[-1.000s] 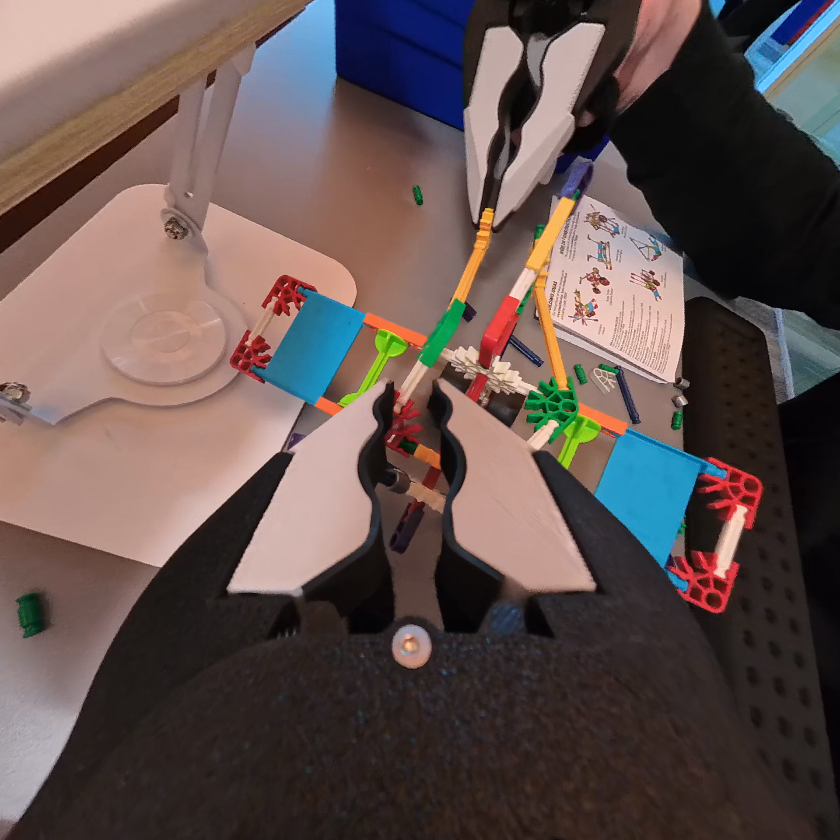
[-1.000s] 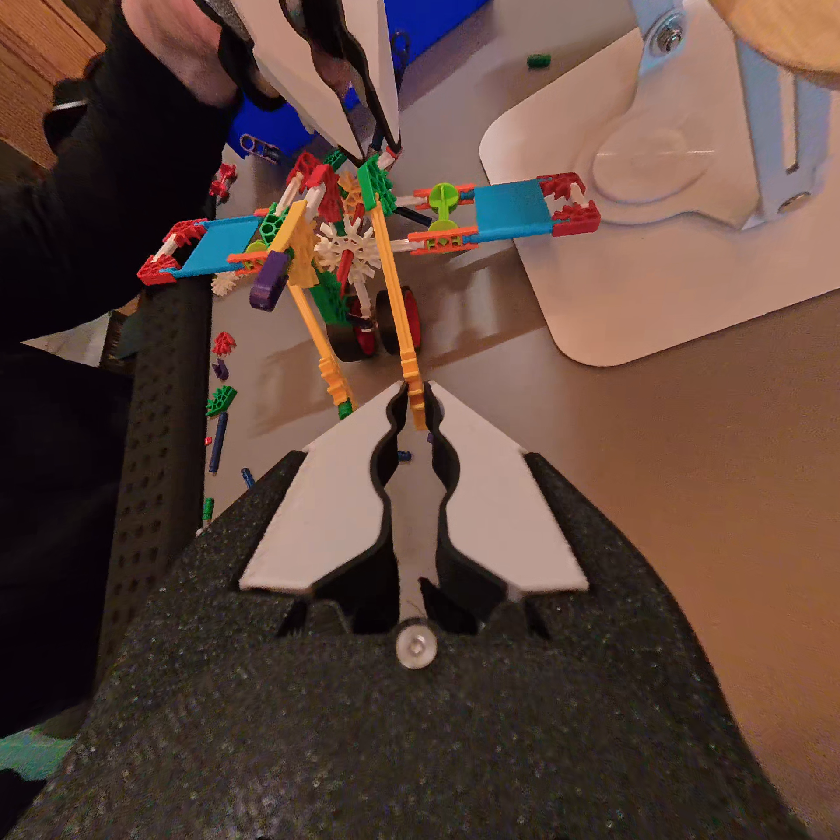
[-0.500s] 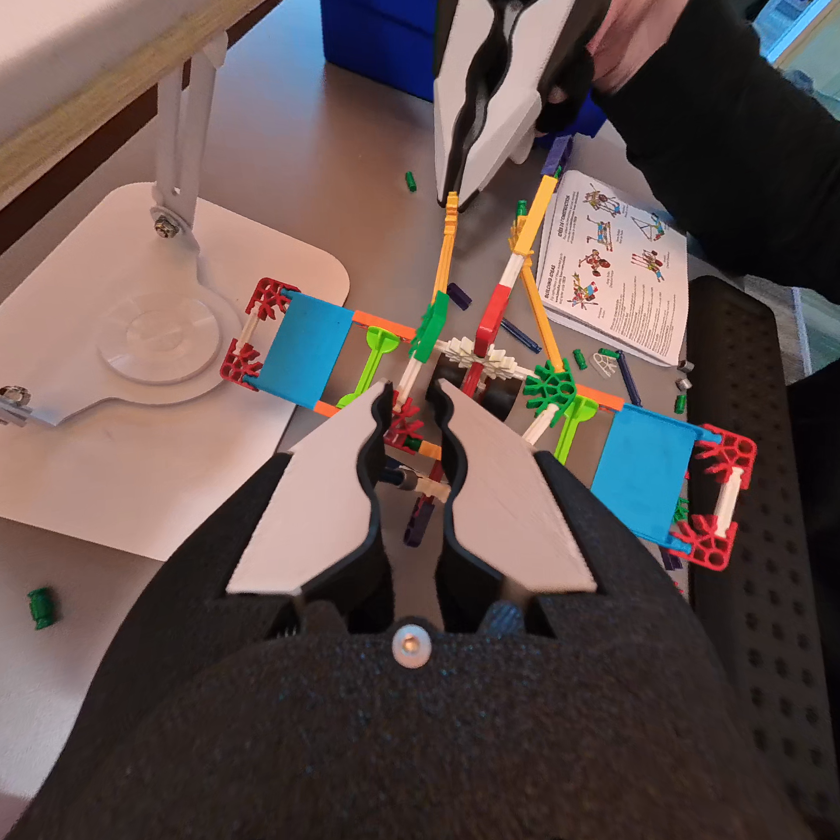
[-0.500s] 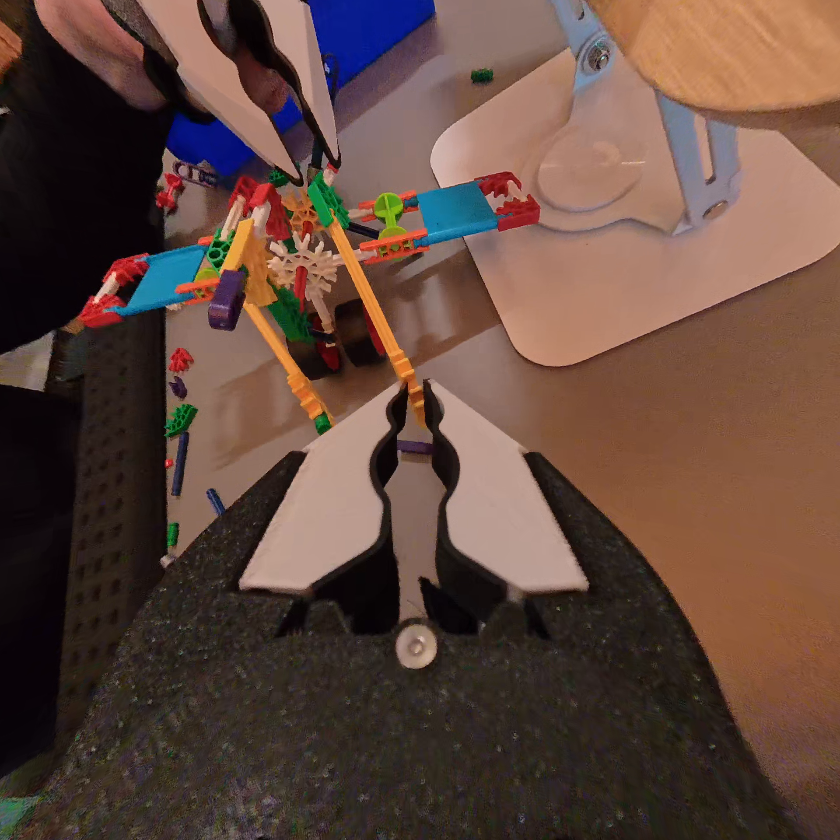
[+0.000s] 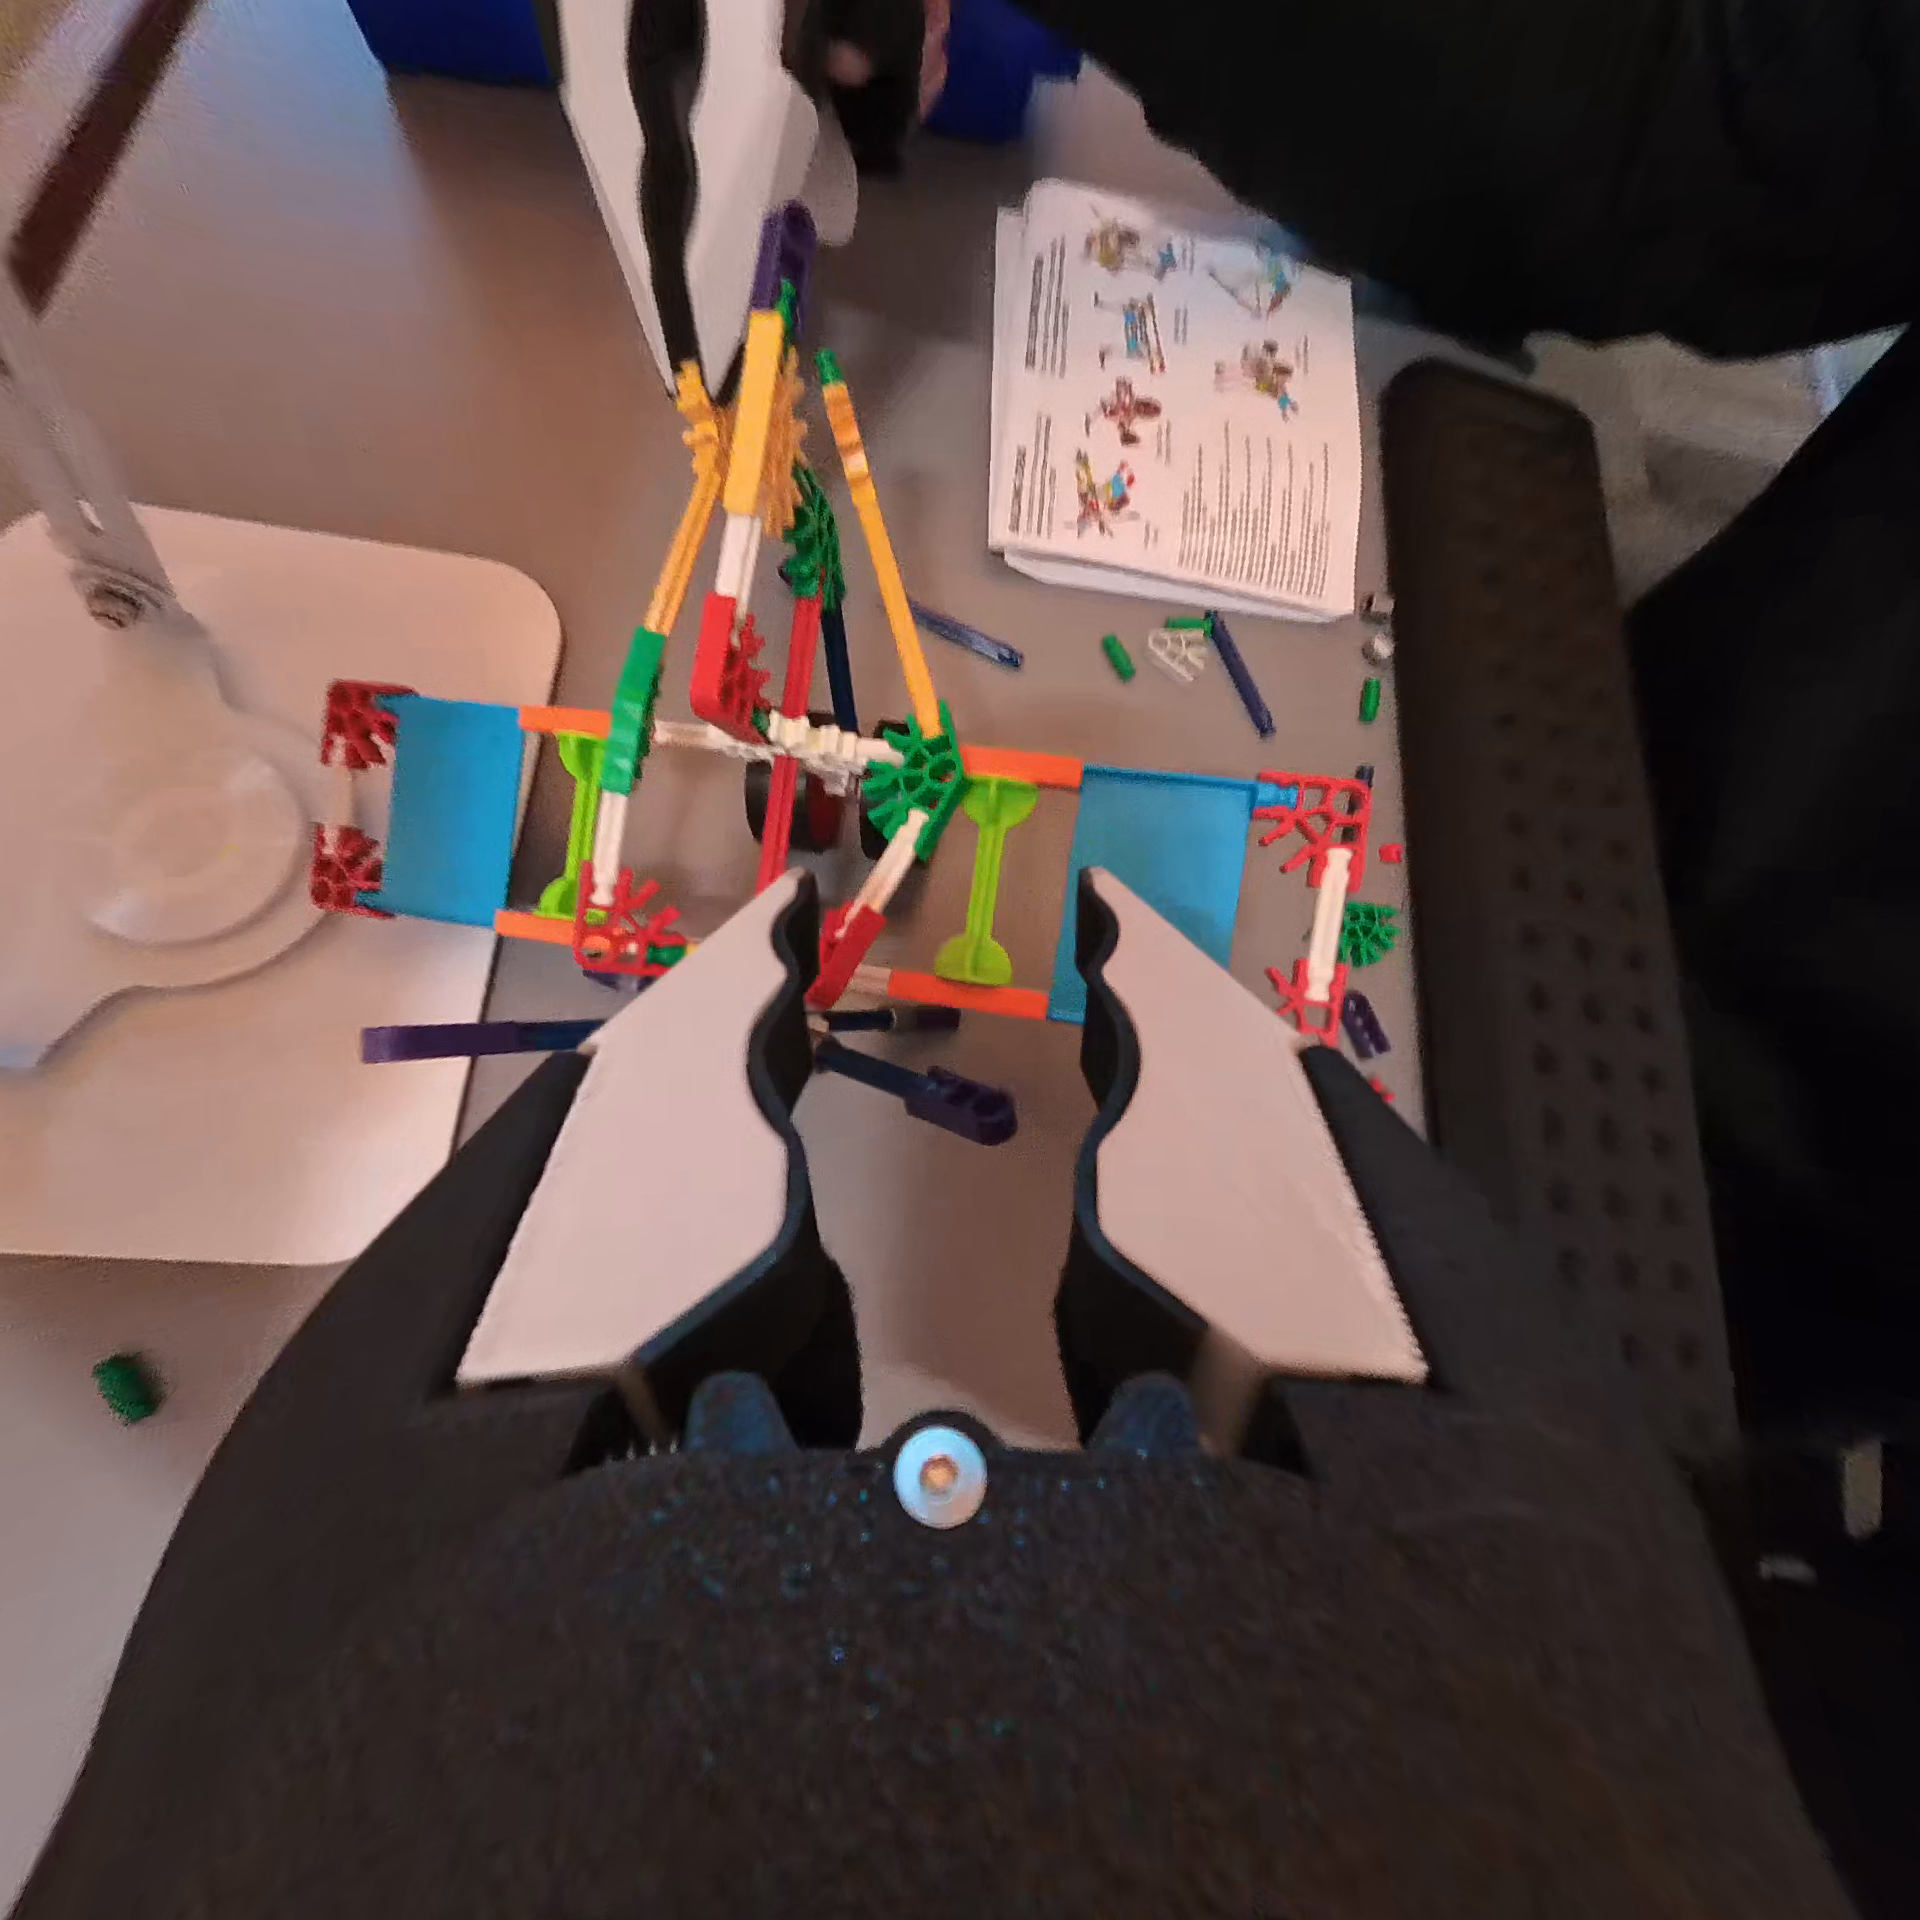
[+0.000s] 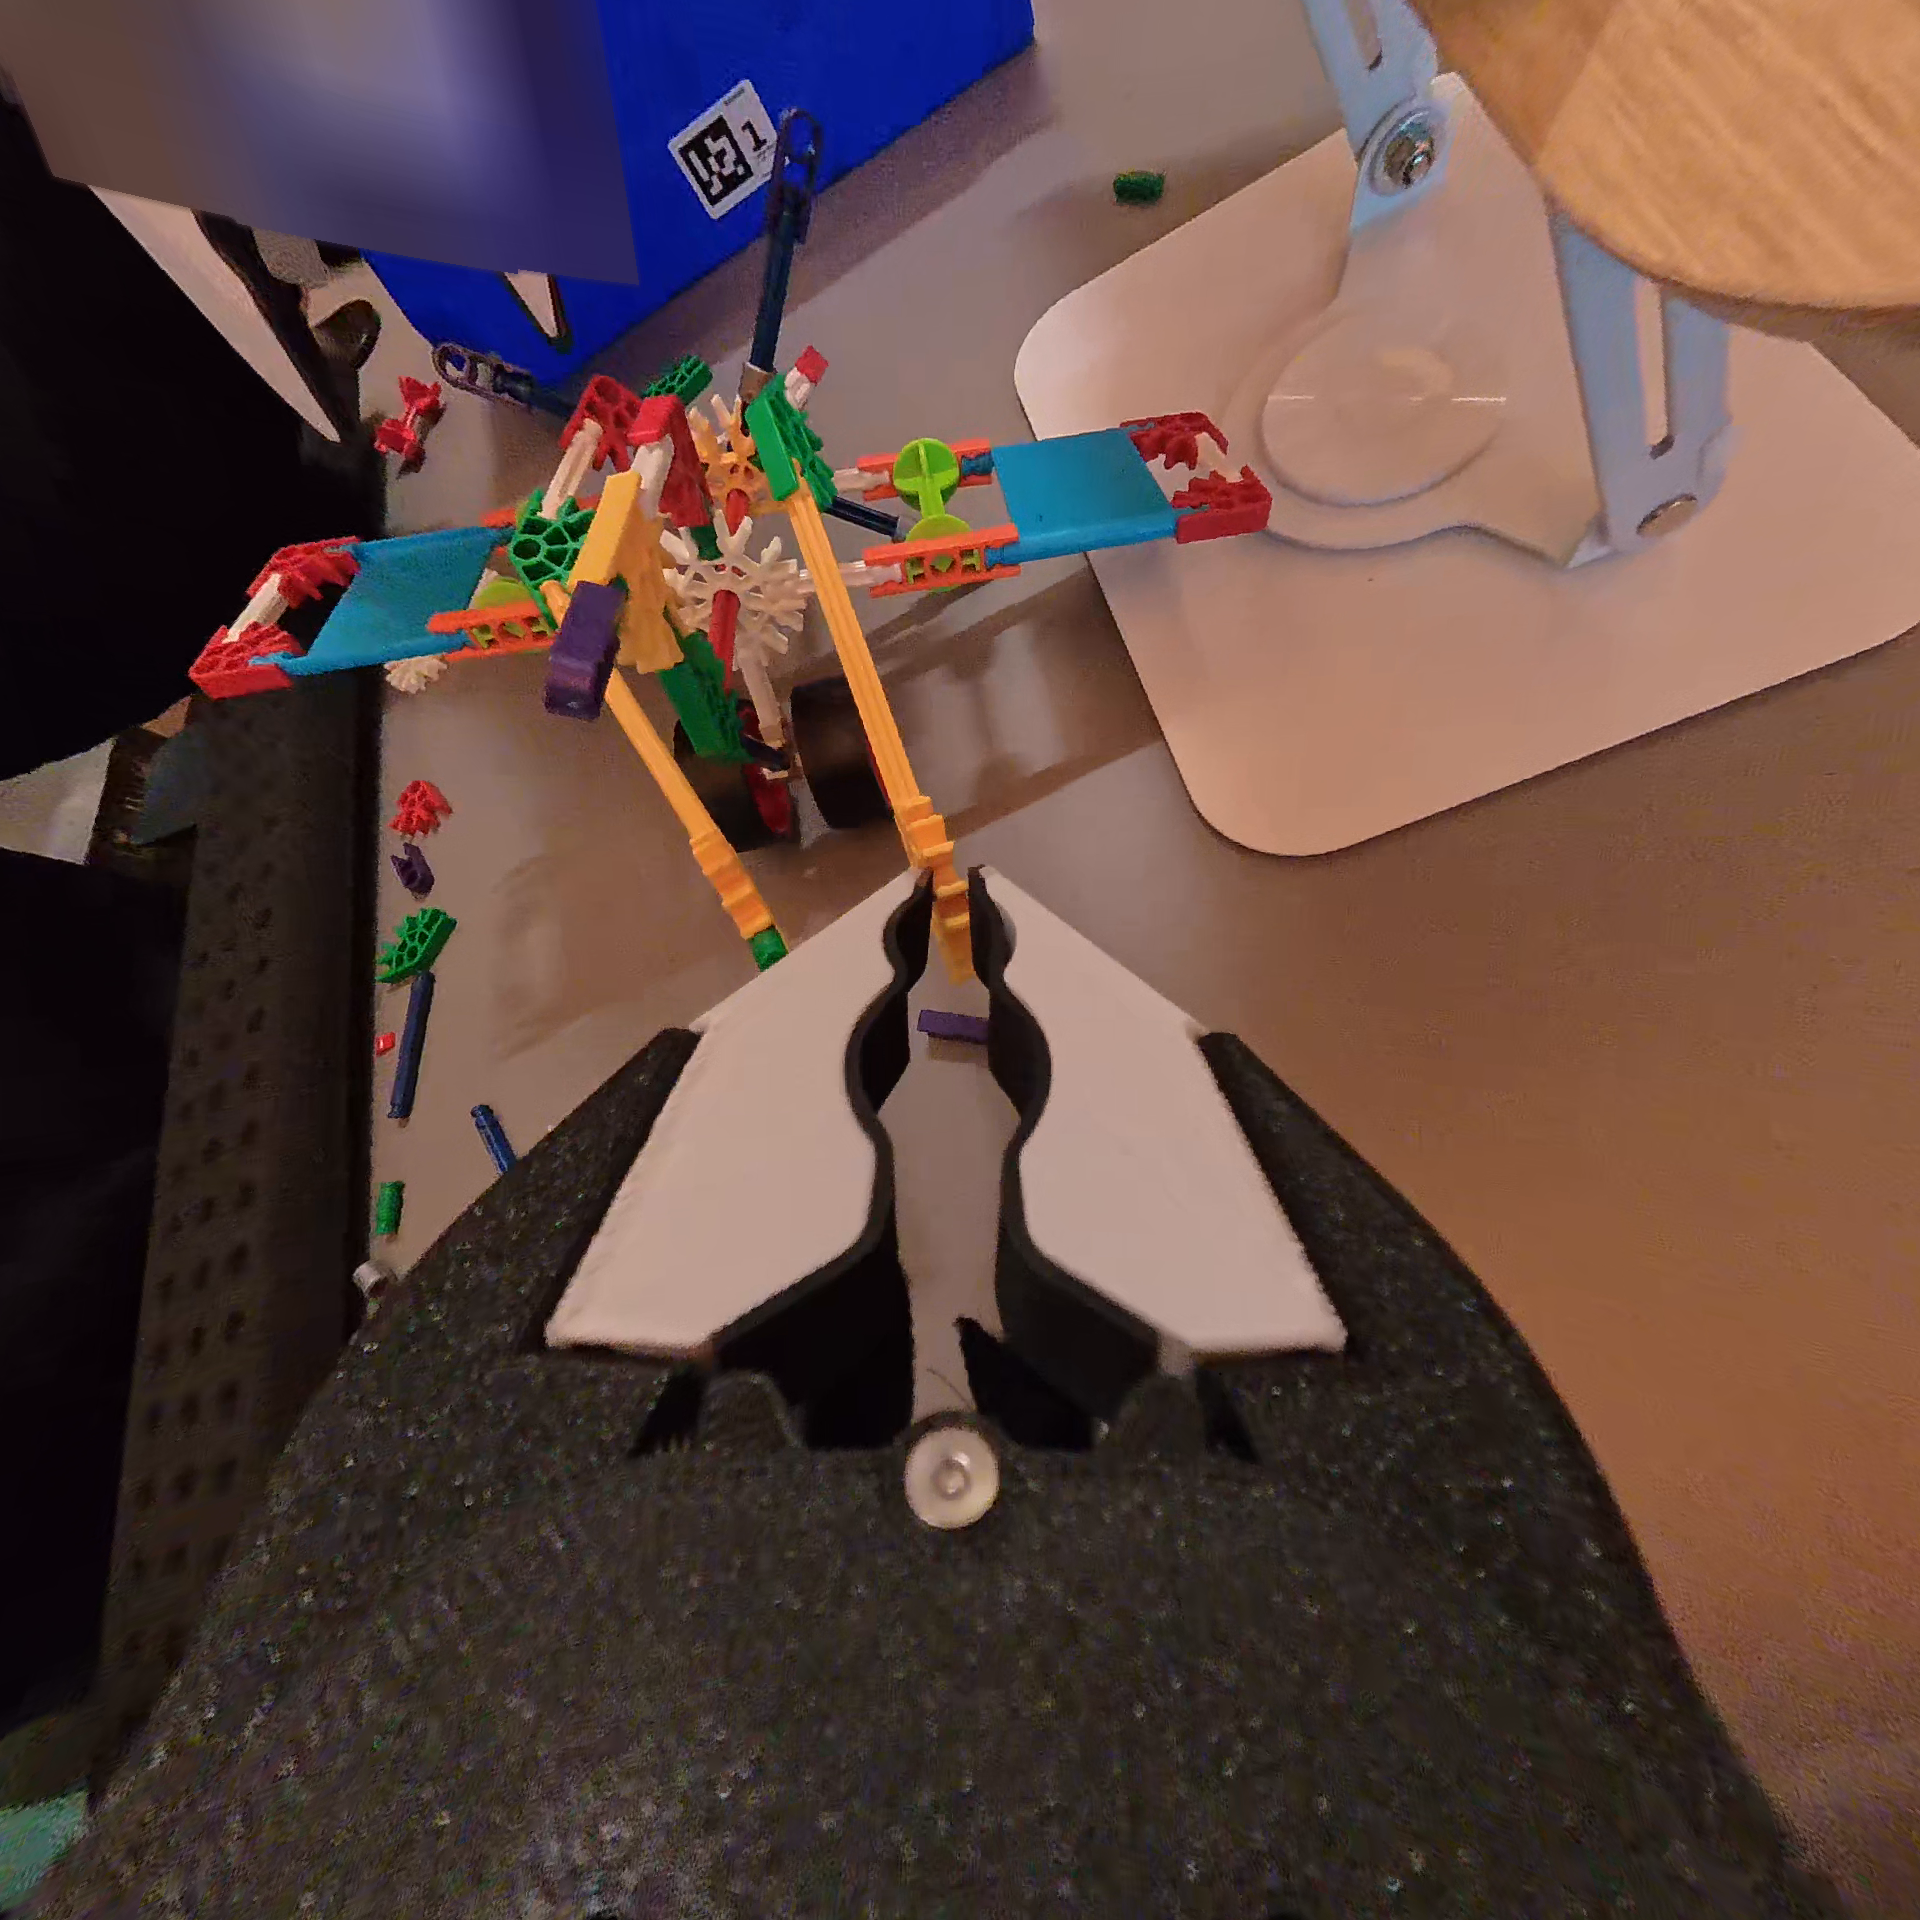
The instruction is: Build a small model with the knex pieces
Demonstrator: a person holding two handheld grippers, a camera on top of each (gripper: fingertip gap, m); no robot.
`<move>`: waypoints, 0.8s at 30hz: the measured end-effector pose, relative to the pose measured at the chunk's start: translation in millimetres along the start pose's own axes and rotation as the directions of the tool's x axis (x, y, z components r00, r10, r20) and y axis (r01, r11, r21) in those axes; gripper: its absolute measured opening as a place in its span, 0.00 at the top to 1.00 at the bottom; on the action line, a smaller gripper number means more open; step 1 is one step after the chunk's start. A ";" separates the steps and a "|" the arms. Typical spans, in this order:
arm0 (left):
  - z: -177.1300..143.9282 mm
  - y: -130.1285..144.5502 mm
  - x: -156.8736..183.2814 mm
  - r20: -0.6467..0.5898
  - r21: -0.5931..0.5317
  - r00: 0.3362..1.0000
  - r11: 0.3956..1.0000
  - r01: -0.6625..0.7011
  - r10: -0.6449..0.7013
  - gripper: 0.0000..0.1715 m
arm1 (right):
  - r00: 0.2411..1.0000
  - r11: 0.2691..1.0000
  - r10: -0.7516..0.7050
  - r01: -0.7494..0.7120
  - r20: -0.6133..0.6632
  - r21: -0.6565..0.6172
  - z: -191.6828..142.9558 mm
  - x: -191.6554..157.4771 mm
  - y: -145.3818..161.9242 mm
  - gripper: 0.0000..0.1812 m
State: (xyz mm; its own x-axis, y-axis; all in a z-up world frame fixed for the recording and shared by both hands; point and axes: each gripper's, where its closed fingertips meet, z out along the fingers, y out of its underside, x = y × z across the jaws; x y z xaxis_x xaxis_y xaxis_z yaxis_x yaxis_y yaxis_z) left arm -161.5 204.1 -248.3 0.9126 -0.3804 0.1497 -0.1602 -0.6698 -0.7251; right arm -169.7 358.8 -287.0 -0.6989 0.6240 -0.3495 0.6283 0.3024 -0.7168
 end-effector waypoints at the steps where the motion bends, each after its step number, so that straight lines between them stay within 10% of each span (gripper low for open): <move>1: 3.9 4.8 -1.0 0.006 -0.033 1.000 0.999 -0.016 0.016 0.73 | 1.000 1.000 -0.002 0.002 -0.003 0.001 0.0 -0.1 -0.6 0.96; 6: 19.7 14.4 -17.3 0.051 -0.093 0.998 0.995 -0.024 0.029 0.91 | 1.000 1.000 -0.016 0.016 -0.014 -0.003 -0.4 -0.4 -0.7 0.96; 18: 22.1 0.3 -27.3 -0.172 0.100 0.943 0.947 0.305 -0.285 0.94 | 0.999 1.000 -0.023 0.023 -0.036 -0.003 -2.2 3.6 -0.3 0.97; 24: 23.4 2.7 -25.8 -0.089 0.069 0.981 0.982 0.176 -0.170 0.91 | 0.997 0.999 -0.043 0.043 -0.058 -0.011 -1.8 5.5 -0.3 0.96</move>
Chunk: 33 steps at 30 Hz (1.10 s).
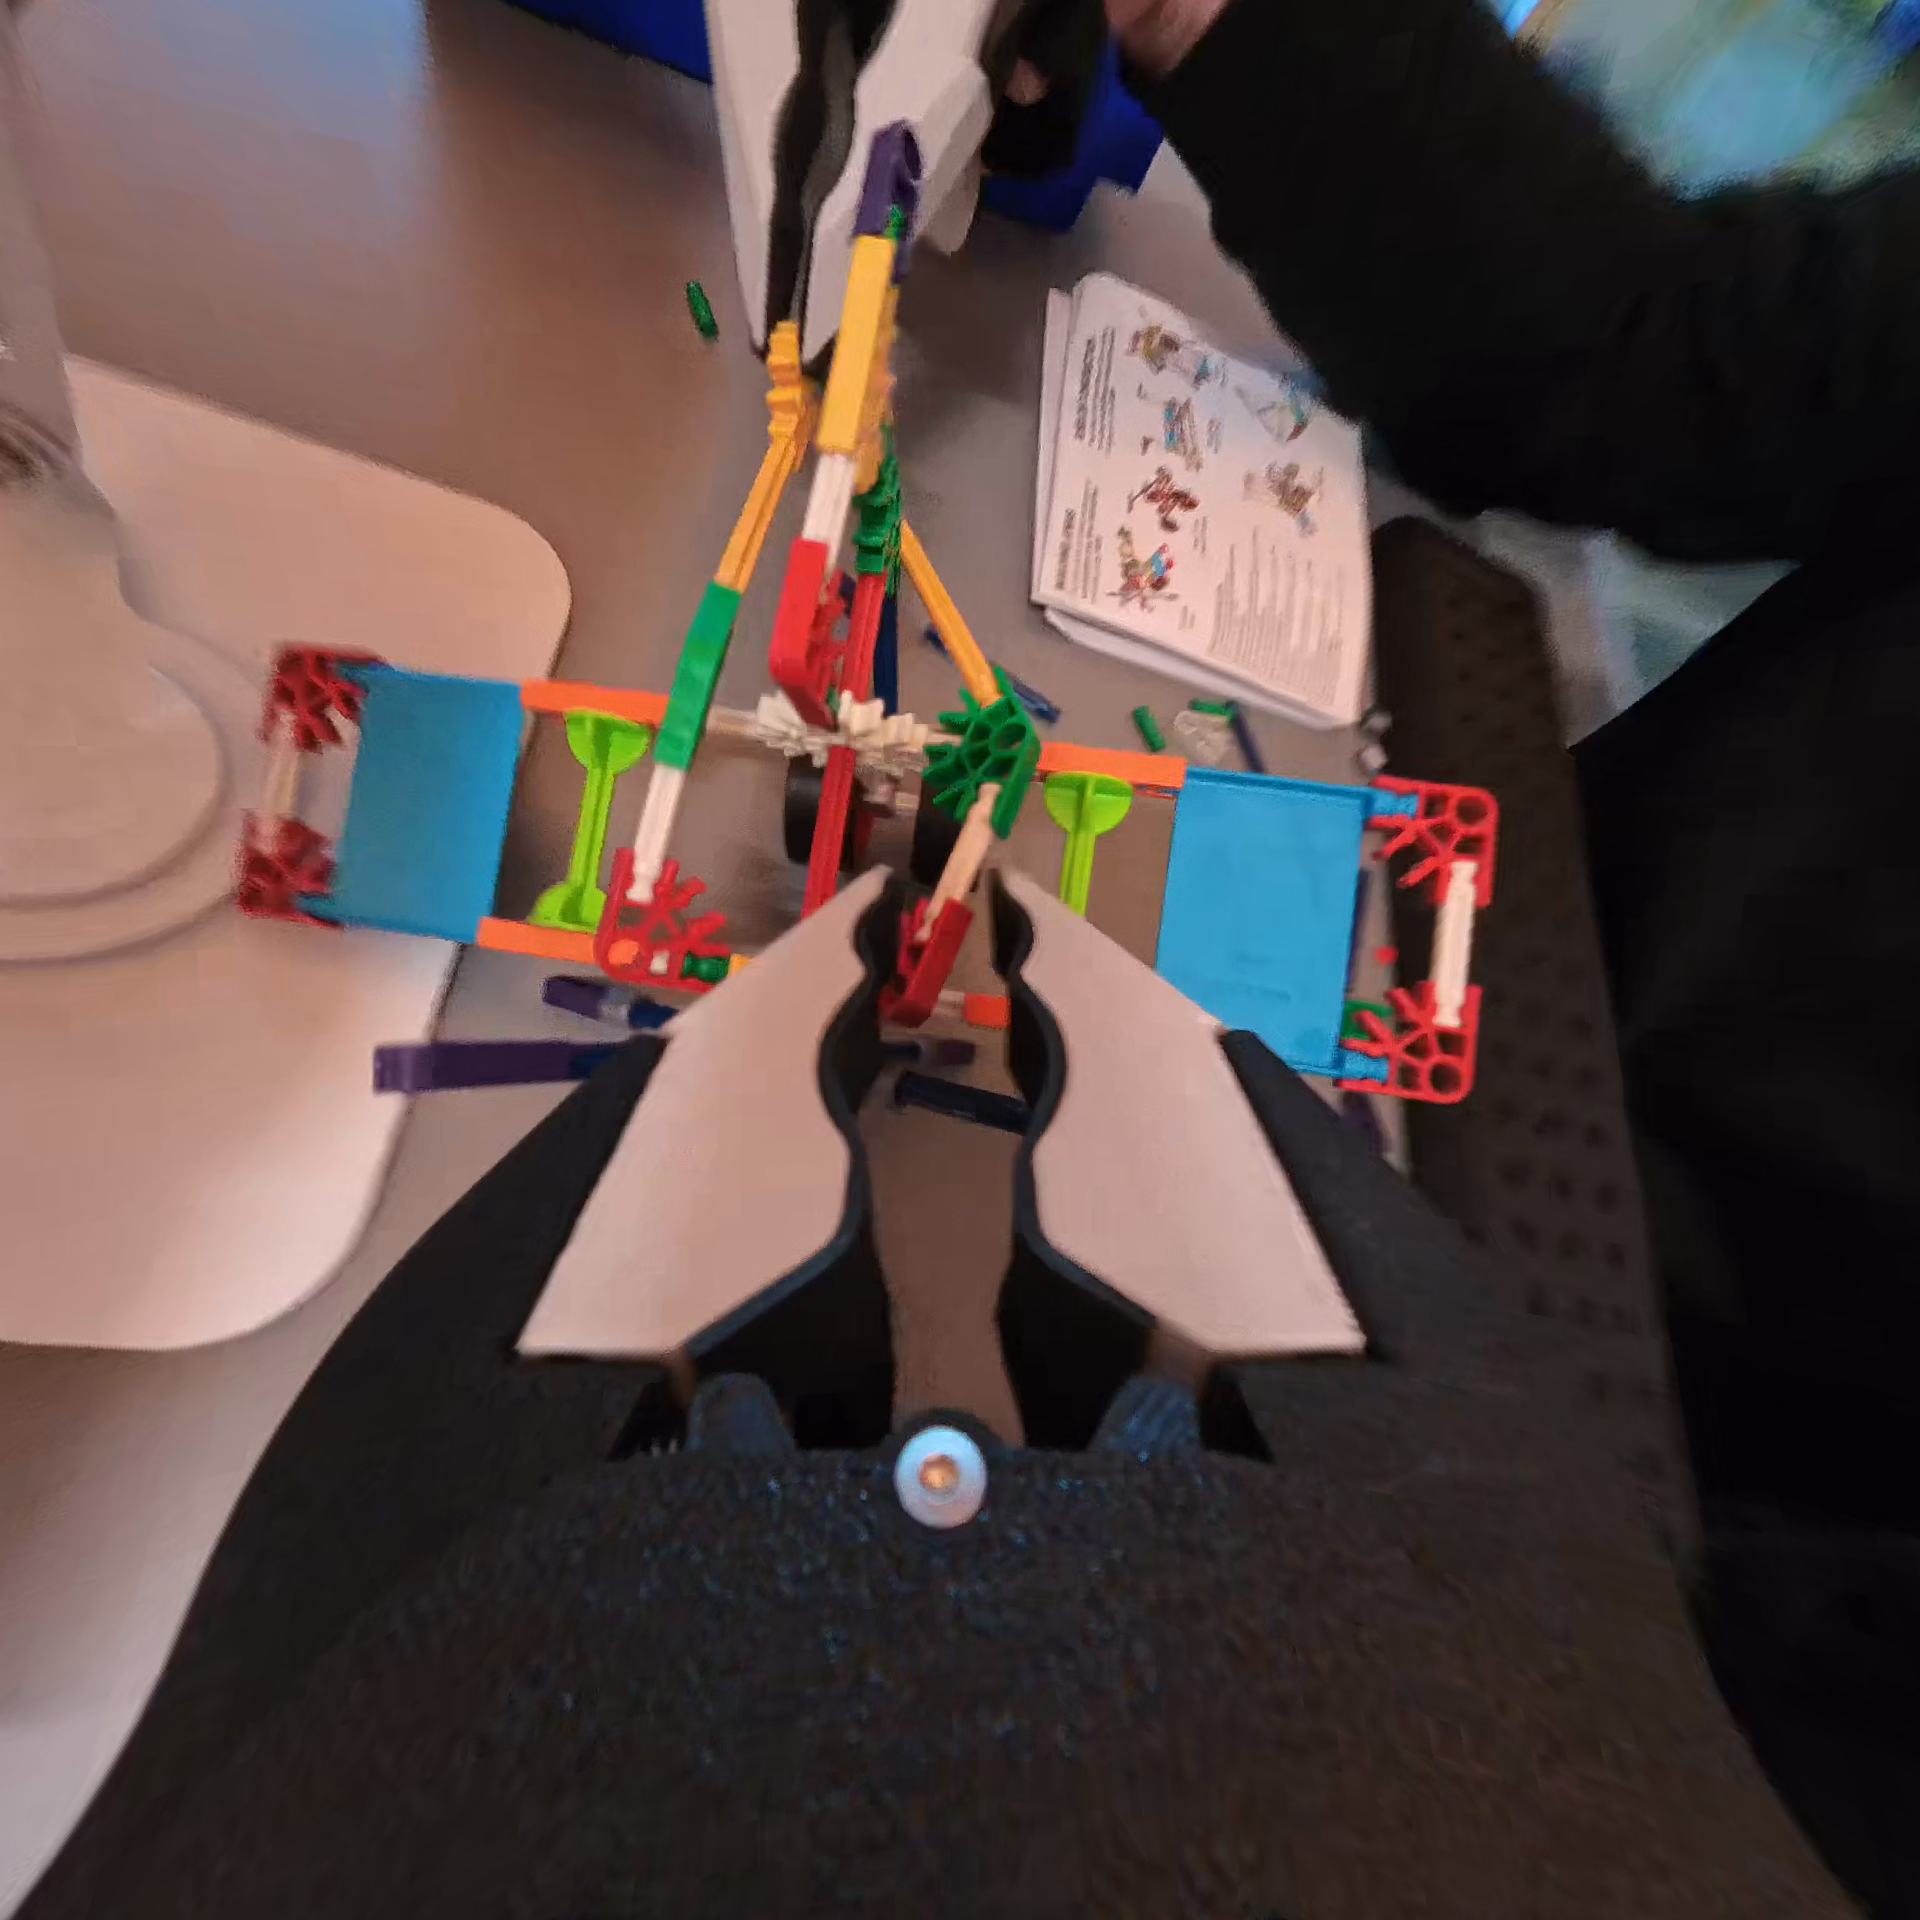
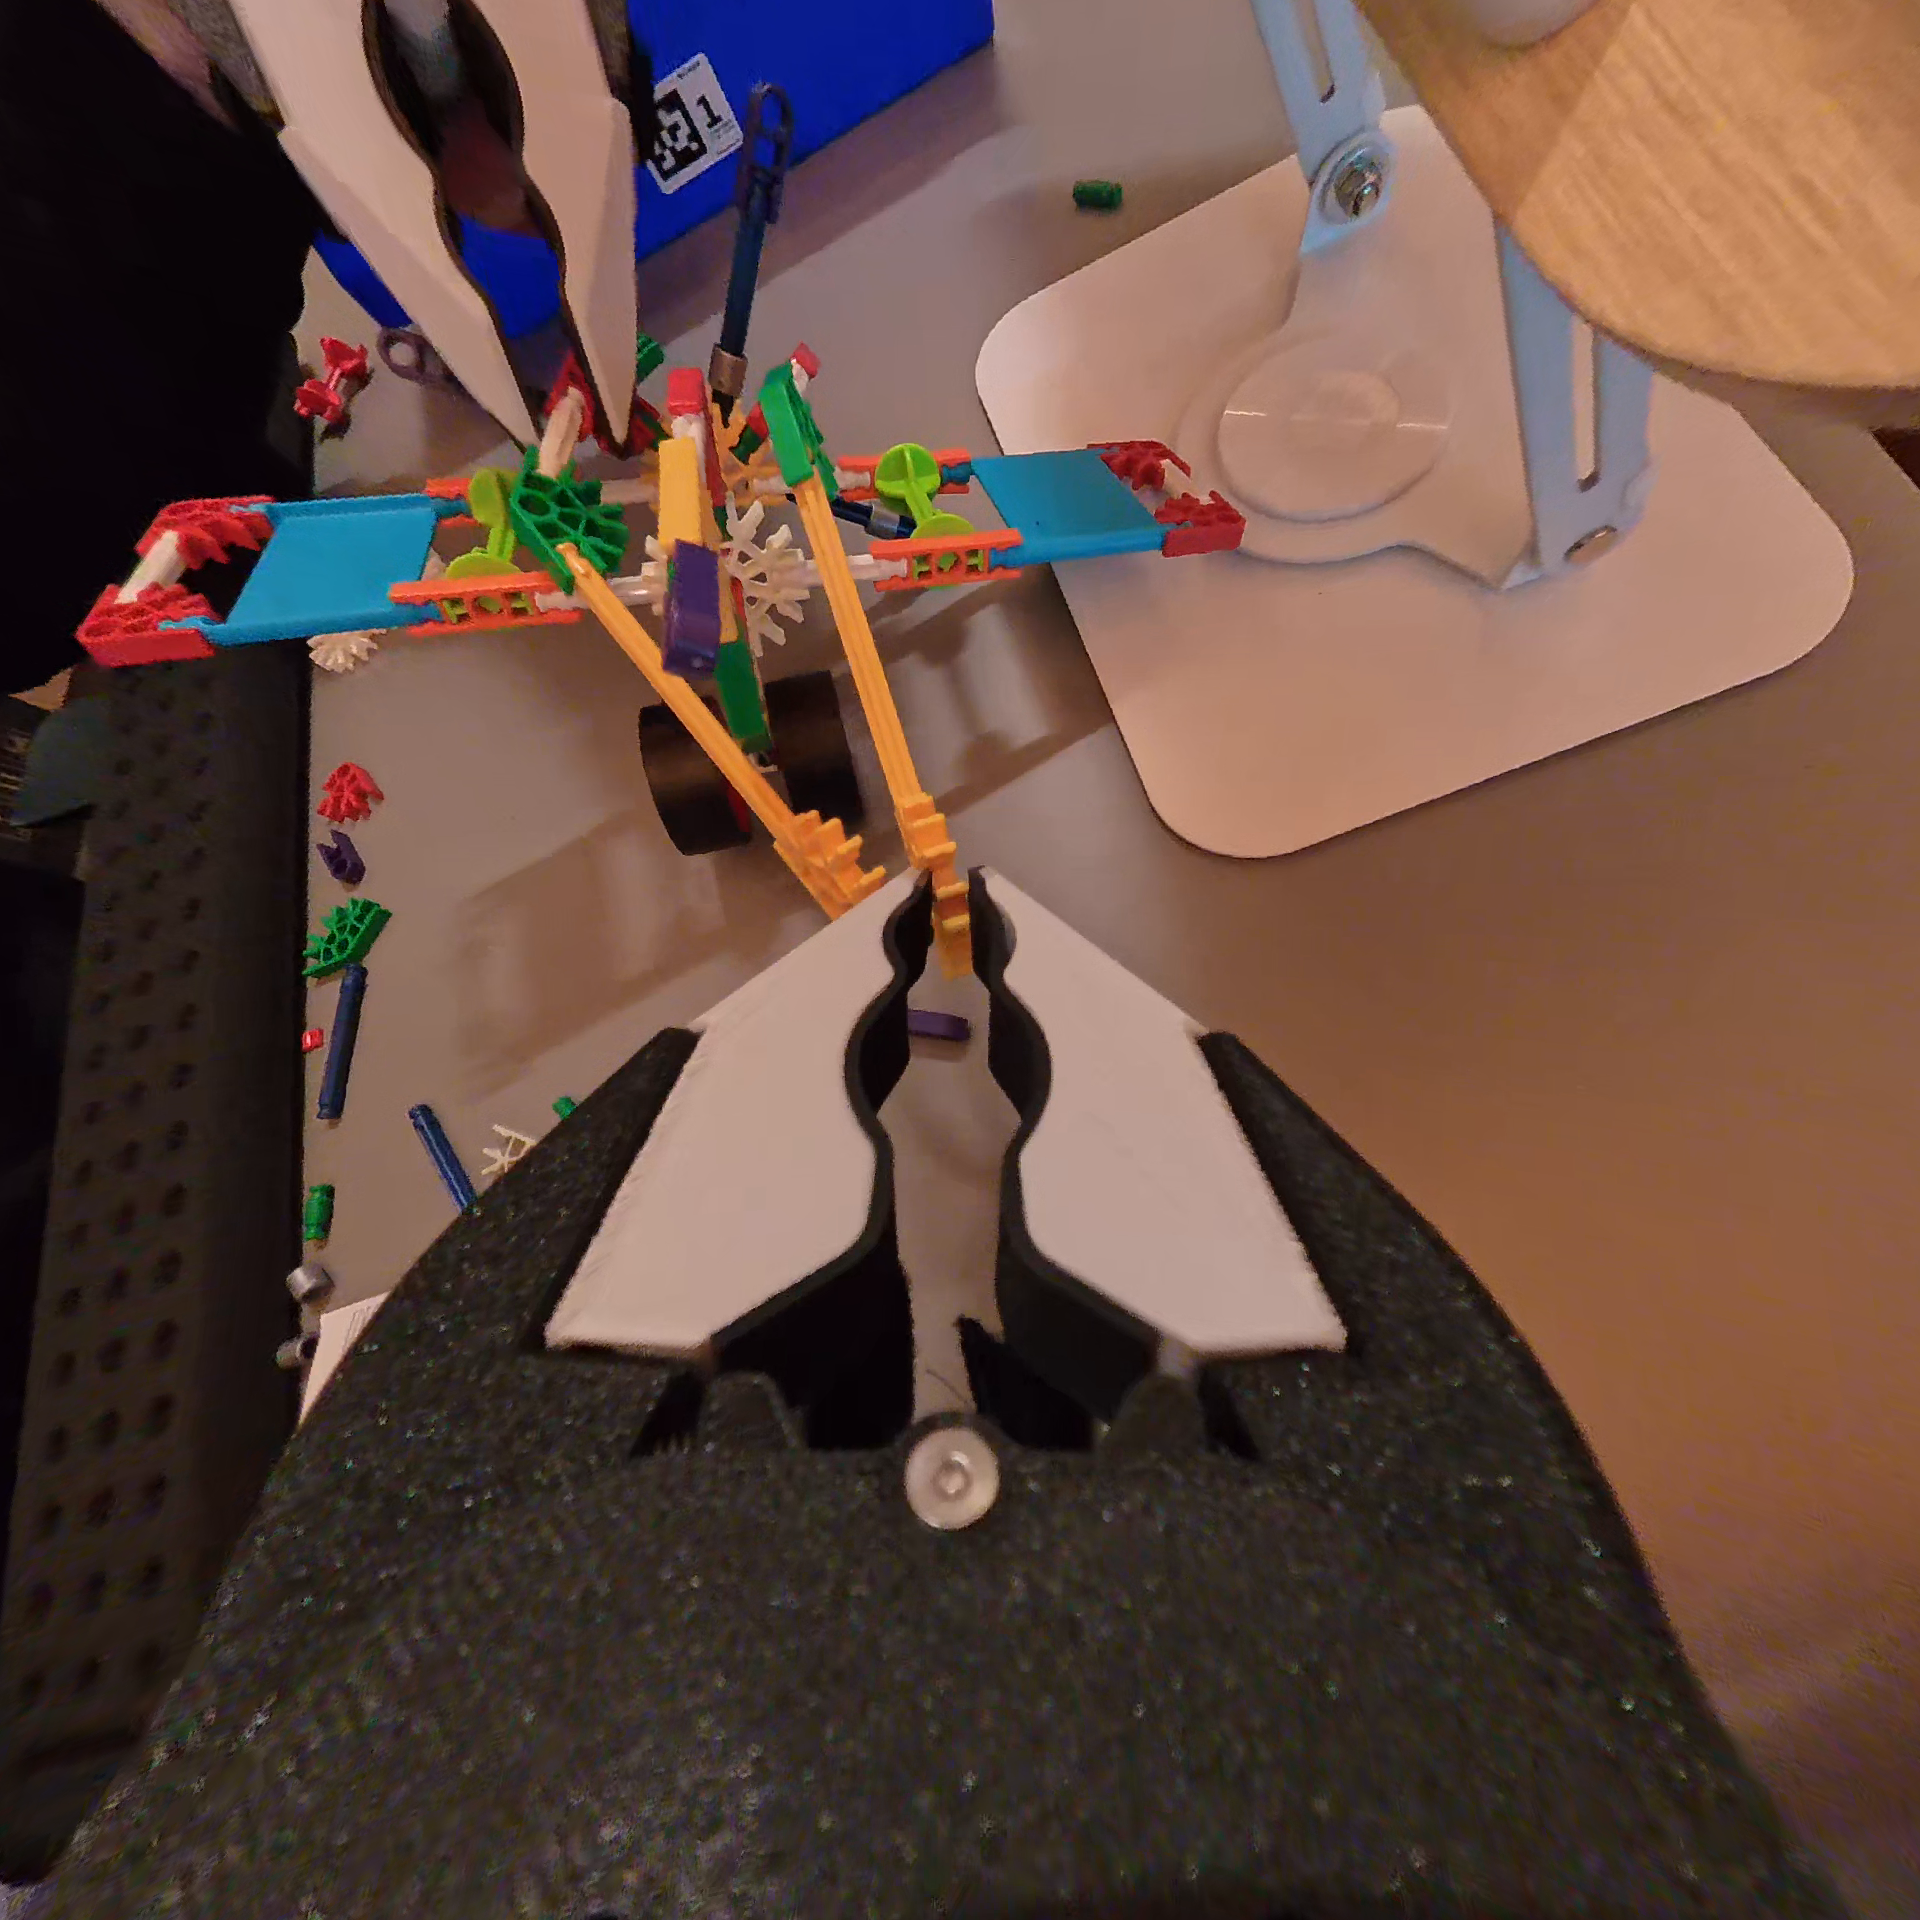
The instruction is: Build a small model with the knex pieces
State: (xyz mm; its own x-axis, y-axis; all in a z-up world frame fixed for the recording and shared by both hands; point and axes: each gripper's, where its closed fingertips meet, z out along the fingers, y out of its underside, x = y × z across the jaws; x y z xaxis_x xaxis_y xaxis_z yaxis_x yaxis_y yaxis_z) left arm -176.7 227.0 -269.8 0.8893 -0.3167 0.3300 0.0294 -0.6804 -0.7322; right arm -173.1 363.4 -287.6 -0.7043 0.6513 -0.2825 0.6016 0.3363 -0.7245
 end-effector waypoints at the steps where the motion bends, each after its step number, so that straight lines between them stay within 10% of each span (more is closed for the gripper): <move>1: 0.5 -4.4 5.8 0.027 -0.008 0.996 0.996 -0.089 0.089 0.83 | 1.000 1.000 -0.001 0.001 -0.004 -0.005 0.1 0.7 0.9 0.96; 7: 16.6 -8.8 12.0 0.169 -0.175 0.919 0.929 -0.327 0.356 0.83 | 1.000 1.000 -0.008 0.008 -0.005 -0.008 1.3 -0.1 0.9 0.96; 20: 12.3 -21.6 9.7 -0.022 0.076 0.997 0.995 -0.070 0.072 0.95 | 0.998 0.999 -0.047 0.046 -0.031 -0.011 0.0 2.0 0.5 0.96; 33: 15.4 -11.8 16.2 0.141 -0.114 0.908 0.918 -0.381 0.394 0.90 | 0.996 0.997 -0.075 0.074 -0.043 -0.026 4.1 -0.3 0.1 0.96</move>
State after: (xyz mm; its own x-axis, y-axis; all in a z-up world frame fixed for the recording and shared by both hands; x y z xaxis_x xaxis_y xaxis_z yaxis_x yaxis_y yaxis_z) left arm -155.6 240.0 -265.0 0.8835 -0.4628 -0.0730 -0.3637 -0.5793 -0.7295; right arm -174.3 360.4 -290.2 -0.7305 0.6530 -0.2000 0.5575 0.4011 -0.7268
